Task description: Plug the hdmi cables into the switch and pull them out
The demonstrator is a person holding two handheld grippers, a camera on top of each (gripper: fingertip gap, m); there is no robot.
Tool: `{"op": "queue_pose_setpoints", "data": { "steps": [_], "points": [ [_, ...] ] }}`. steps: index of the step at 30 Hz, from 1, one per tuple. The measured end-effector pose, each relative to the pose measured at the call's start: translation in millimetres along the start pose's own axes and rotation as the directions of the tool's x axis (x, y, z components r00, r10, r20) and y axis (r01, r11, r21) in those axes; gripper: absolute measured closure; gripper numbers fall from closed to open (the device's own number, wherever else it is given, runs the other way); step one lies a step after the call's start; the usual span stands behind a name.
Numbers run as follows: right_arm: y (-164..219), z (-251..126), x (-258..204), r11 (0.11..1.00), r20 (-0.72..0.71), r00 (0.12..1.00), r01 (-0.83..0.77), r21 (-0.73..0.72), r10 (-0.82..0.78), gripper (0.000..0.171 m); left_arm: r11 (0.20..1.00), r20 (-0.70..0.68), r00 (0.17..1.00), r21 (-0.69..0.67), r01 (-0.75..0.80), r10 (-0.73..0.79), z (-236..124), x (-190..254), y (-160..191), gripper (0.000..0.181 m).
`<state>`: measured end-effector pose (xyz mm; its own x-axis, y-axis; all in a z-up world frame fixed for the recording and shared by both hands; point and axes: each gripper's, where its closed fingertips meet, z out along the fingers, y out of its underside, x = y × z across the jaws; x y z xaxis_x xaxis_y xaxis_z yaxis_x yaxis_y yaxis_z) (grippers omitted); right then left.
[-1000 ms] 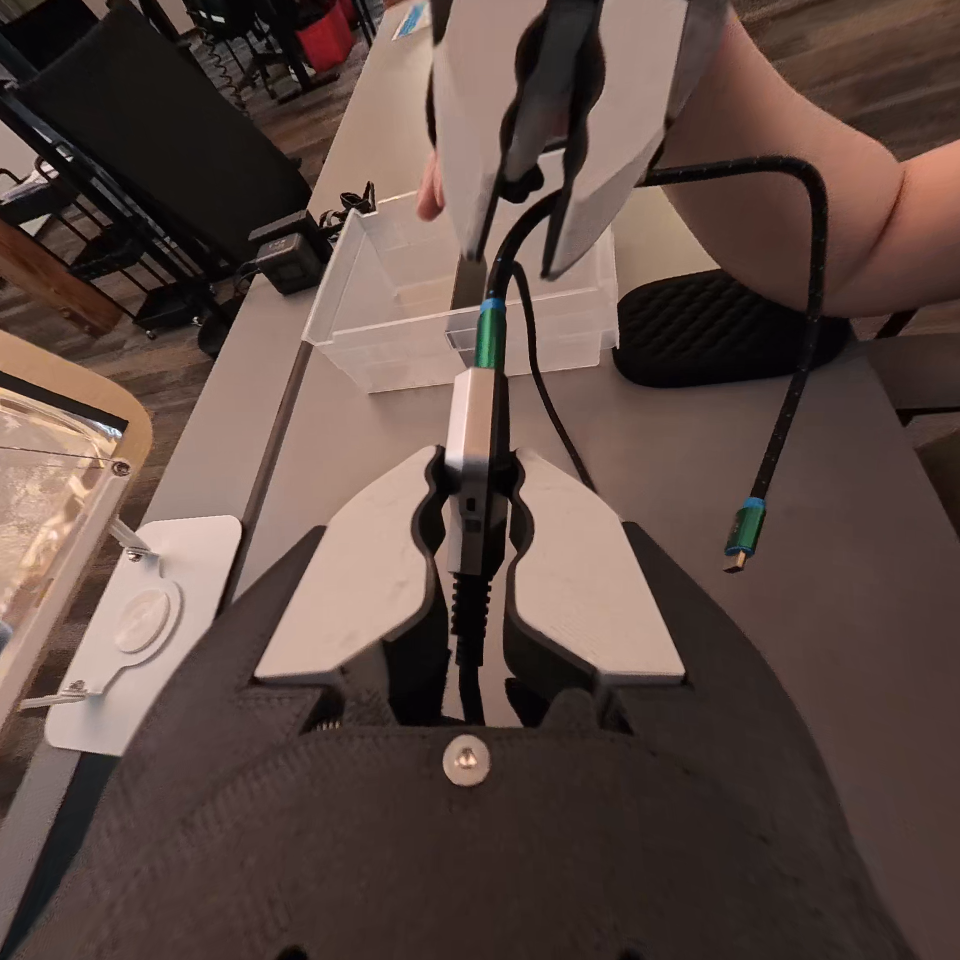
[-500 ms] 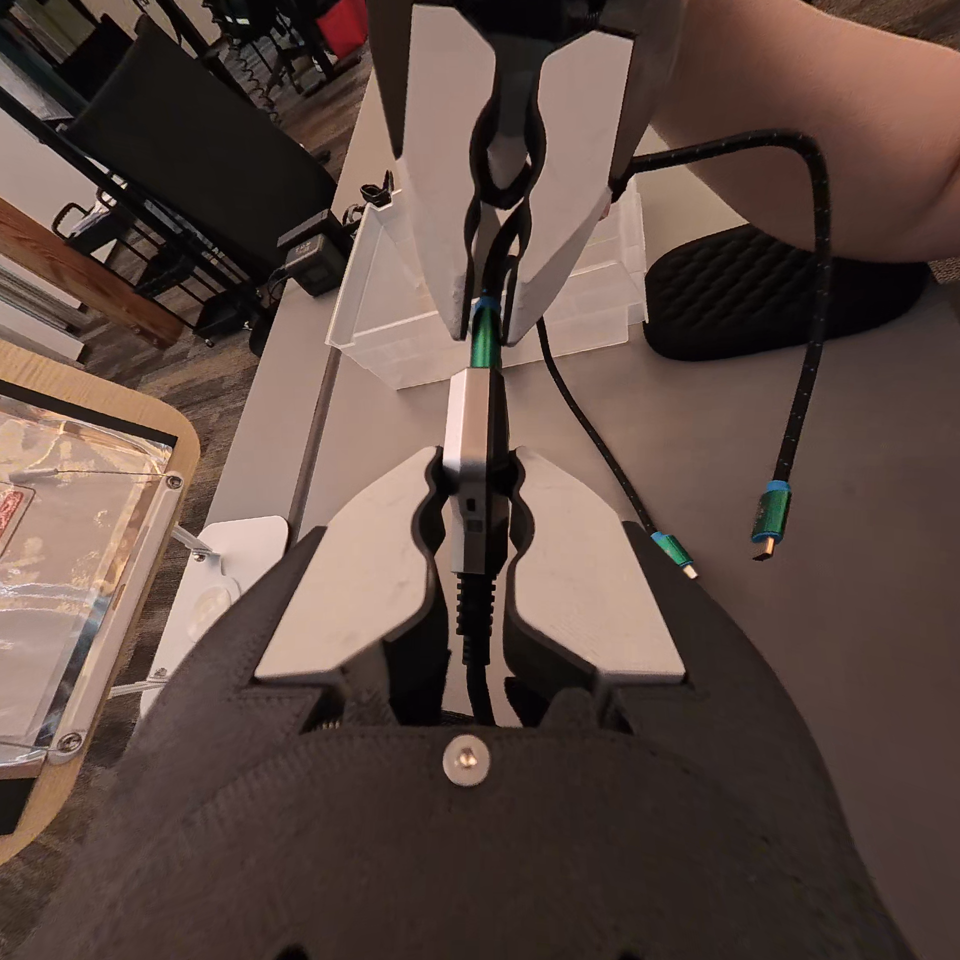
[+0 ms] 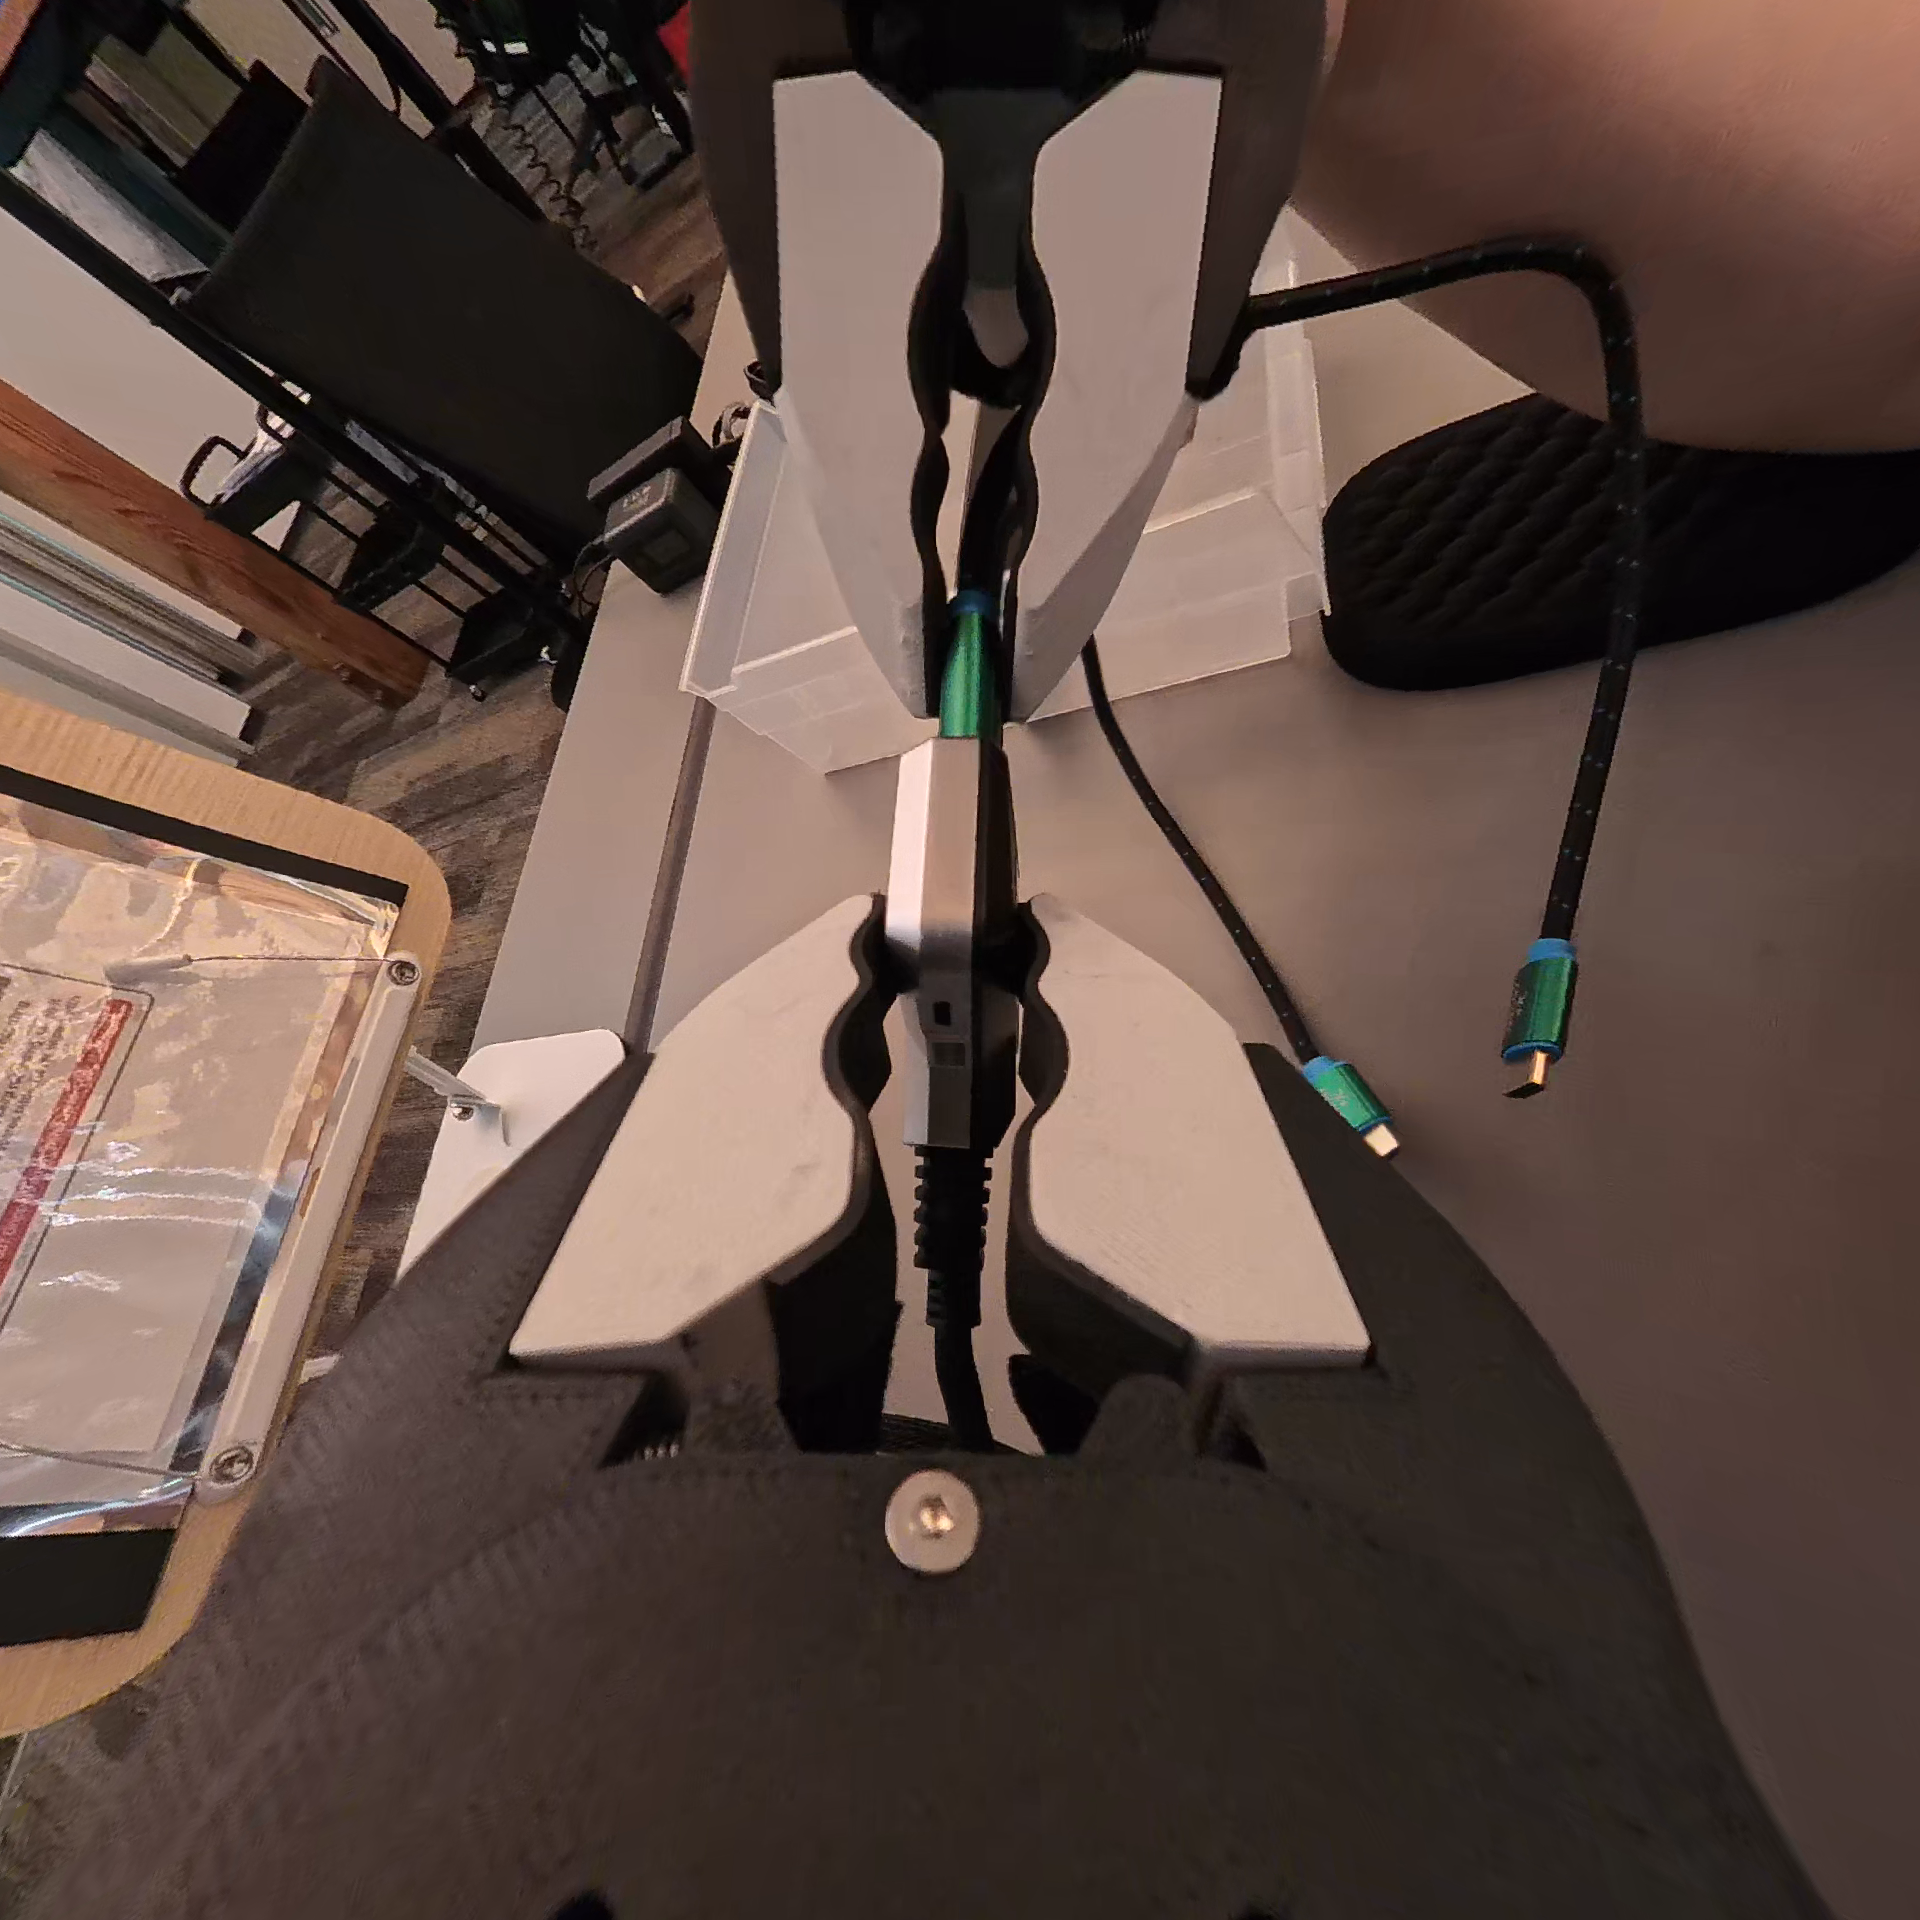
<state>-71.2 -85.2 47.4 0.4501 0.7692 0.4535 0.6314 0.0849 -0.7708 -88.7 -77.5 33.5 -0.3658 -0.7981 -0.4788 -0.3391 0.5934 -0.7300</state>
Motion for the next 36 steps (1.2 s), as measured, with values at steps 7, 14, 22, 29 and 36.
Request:
{"op": "queue_pose_setpoints", "data": {
  "steps": [7, 14, 22, 29, 36],
  "points": [
    [2.2, 5.3, 3.5, 0.997, 0.028, 0.997, -0.075, 0.025, 0.074, 0.159, 0.999, 0.031, 1.000, -0.036, 0.000, 0.001, 3.3, -4.0, 7.0, 0.160],
    [-19.9, -11.2, 10.1, 0.990, -0.076, 0.996, 0.056, 0.131, -0.047, 0.155, 1.000, 0.023, 1.000, -0.009, -0.018, 0.018, -3.3, -7.0, 4.8, 0.159],
    [-29.7, -120.6, 57.0, 0.909, -0.374, 0.923, 0.079, 0.410, 0.088, 0.149, 0.988, -0.057, 0.998, 0.149, 0.031, -0.023, -35.2, -3.1, -14.7, 0.159],
    [-2.8, -48.0, 0.5, 0.925, 0.147, 0.988, -0.102, 0.366, 0.051, 0.123, 0.966, -0.081, 0.992, 0.233, 0.115, -0.098, -43.4, -8.9, -26.4, 0.159],
    [-25.1, -3.1, 6.5, 0.924, 0.048, 0.999, -0.028, 0.381, 0.010, 0.158, 0.960, -0.082, 0.986, 0.229, 0.159, -0.143, -35.6, -13.0, -24.3, 0.159]
  ]
}}
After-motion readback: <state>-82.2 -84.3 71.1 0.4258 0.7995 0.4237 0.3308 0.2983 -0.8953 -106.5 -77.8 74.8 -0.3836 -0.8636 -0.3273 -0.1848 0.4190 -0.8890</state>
